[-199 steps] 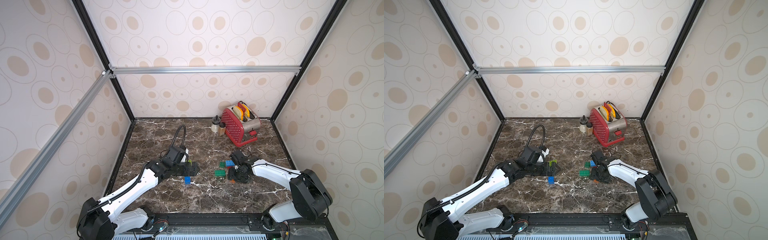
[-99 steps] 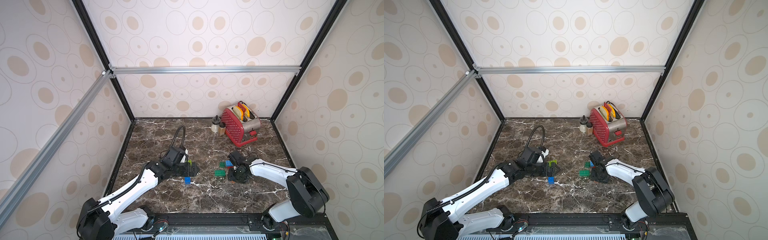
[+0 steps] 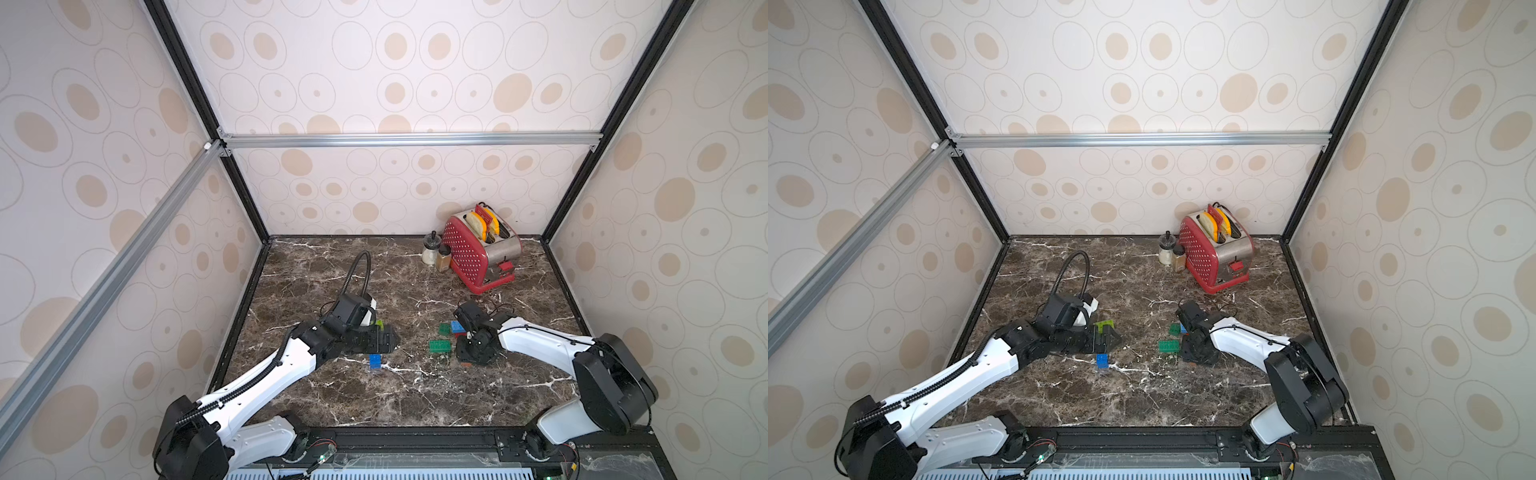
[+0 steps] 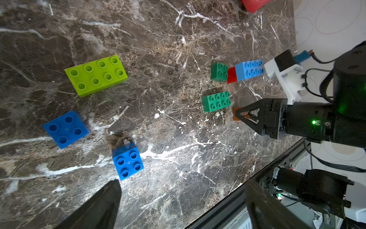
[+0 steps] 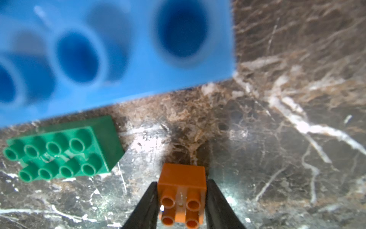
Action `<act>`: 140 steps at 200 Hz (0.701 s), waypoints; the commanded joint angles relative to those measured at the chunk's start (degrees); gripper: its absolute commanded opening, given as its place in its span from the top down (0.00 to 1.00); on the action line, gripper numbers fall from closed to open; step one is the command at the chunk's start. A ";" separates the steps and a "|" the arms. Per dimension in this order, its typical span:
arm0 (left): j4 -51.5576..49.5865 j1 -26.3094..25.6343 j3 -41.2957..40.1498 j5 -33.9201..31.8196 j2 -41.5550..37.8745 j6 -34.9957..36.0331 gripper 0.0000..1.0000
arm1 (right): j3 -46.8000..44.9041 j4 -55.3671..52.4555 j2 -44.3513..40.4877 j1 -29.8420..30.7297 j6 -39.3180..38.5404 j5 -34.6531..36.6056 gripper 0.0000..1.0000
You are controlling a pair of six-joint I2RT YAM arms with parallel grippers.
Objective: Assemble the letter f with lego
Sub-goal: Pick up the lego brick from the center of the board.
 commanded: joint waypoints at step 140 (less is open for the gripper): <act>12.86 -2.73 3.92 3.74 10.64 -3.43 0.03 | 8.23 -13.60 -9.87 2.58 -7.51 3.26 0.66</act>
